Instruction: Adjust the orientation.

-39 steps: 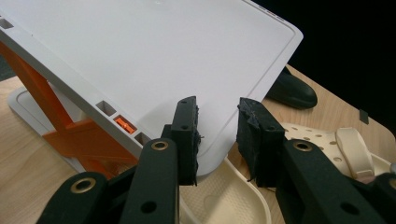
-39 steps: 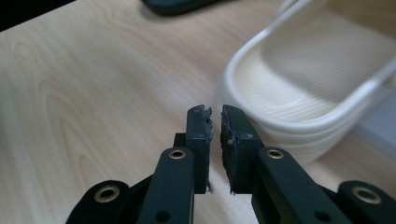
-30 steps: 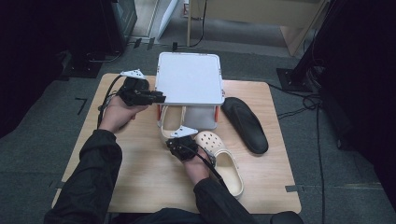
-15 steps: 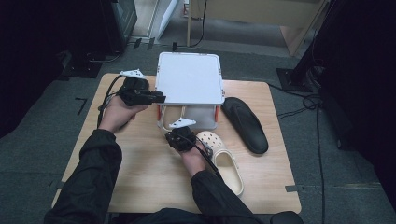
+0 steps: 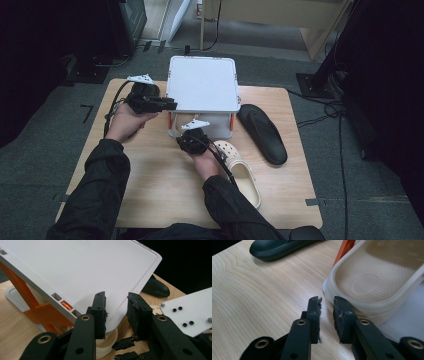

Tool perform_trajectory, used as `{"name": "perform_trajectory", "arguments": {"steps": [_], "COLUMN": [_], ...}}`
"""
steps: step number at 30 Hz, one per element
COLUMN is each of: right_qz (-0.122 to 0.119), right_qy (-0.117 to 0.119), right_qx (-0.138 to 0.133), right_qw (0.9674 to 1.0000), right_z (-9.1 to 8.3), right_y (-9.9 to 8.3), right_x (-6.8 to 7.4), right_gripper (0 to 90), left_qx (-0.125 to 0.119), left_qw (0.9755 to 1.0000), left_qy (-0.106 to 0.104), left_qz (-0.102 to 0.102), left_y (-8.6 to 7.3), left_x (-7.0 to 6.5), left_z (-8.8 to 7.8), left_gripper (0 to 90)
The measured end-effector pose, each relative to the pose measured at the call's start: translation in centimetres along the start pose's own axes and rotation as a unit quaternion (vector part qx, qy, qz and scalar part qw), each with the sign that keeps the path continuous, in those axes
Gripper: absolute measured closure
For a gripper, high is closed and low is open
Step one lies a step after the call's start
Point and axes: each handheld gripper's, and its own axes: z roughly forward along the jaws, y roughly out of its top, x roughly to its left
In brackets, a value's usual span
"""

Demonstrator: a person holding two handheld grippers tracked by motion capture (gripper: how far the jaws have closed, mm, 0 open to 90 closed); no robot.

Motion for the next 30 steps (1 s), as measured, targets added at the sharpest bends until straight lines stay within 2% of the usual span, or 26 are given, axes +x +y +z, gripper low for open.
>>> {"name": "perform_trajectory", "arguments": {"steps": [3,9,12,14,17,19,23,24,25,30], "right_qz": [0.008,0.007,0.007,0.004,-0.007,-0.007,-0.009,-0.009,-0.011,-0.027], "right_qy": [0.005,0.019,0.042,0.047,0.064,0.069,0.084,0.084,0.086,0.087], "right_qx": [0.000,0.000,-0.003,-0.003,-0.005,-0.004,-0.008,-0.008,-0.007,-0.012], "right_qw": [1.0000,0.9998,0.9991,0.9989,0.9979,0.9976,0.9964,0.9964,0.9962,0.9957], "right_z": [-0.2,-1.2,-2.3,-2.6,-4.4,-4.8,-7.2,-7.2,-8.0,-9.9], "right_y": [0.1,0.3,0.1,0.1,-0.2,-0.3,-0.9,-0.9,-1.3,-2.0], "right_x": [0.0,0.3,0.7,0.8,1.2,1.2,1.2,1.2,1.0,0.6], "right_gripper": [71.6,68.4,67.3,67.3,67.0,66.6,65.8,65.8,65.3,64.4], "left_qx": [-0.002,-0.004,-0.008,-0.008,-0.005,-0.005,-0.004,-0.004,-0.006,-0.008], "left_qw": [1.0000,0.9999,0.9997,0.9997,0.9999,0.9999,1.0000,1.0000,1.0000,1.0000], "left_qy": [-0.004,-0.010,-0.020,-0.017,-0.010,-0.009,-0.004,-0.004,-0.003,-0.001], "left_qz": [-0.004,-0.007,-0.013,-0.015,-0.010,-0.010,-0.005,-0.005,-0.002,-0.004], "left_y": [0.0,-0.1,-0.2,-0.1,-0.1,-0.1,-0.1,-0.1,-0.1,-0.2], "left_x": [0.1,0.2,0.3,0.4,0.3,0.3,0.2,0.2,0.1,0.1], "left_z": [0.0,0.0,-0.1,-0.1,-0.2,-0.3,-0.2,-0.2,-0.2,-0.2], "left_gripper": [68.1,65.8,63.3,63.3,63.2,63.2,63.3,63.2,63.1,63.4]}}
